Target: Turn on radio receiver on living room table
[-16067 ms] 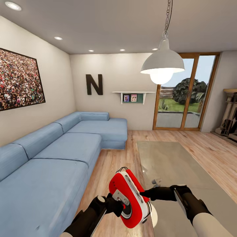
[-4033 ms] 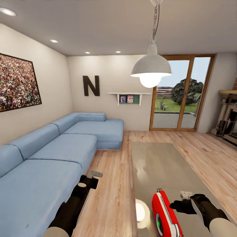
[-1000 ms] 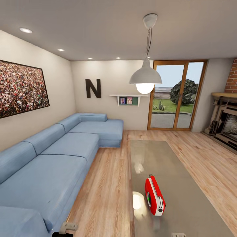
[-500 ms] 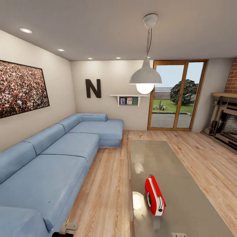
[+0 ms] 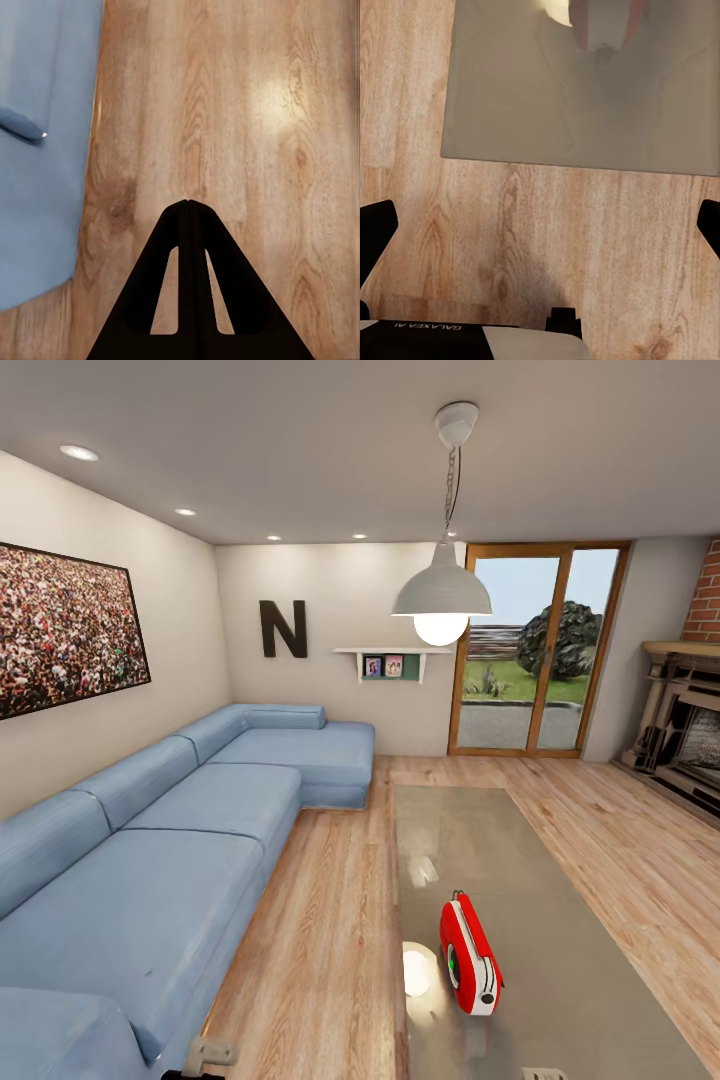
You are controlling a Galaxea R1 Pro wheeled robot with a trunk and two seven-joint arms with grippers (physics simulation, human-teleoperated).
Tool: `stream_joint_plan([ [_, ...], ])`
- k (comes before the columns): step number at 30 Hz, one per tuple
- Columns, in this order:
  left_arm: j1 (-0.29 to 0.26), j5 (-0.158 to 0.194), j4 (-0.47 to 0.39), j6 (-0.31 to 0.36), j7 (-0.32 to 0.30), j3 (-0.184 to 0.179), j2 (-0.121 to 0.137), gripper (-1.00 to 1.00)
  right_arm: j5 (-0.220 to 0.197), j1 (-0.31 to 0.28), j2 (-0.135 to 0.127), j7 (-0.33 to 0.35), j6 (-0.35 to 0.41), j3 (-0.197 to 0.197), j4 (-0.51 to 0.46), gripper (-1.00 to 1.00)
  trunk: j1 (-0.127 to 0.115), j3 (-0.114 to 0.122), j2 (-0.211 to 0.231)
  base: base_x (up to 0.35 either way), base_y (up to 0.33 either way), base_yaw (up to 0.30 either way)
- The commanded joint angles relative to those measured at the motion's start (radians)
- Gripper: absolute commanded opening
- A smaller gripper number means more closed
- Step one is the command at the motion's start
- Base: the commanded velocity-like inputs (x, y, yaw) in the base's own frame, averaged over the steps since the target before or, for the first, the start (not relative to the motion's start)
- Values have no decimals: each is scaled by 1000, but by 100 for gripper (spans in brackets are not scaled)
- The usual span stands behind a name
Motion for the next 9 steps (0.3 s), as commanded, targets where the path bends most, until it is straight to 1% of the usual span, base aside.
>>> stream_joint_plan([
  [1,0,0,15,-19,-1,0,-3,-100,0,0,0,0,0,0,0,100,0,0,0,0,0,0],
  [3,0,0,46,-51,-1,0,-12,-100,0,0,0,0,0,0,0,100,0,0,0,0,0,0],
  [9,0,-1,60,-67,0,0,-13,-100,0,0,0,0,0,0,0,100,0,0,0,0,0,0],
])
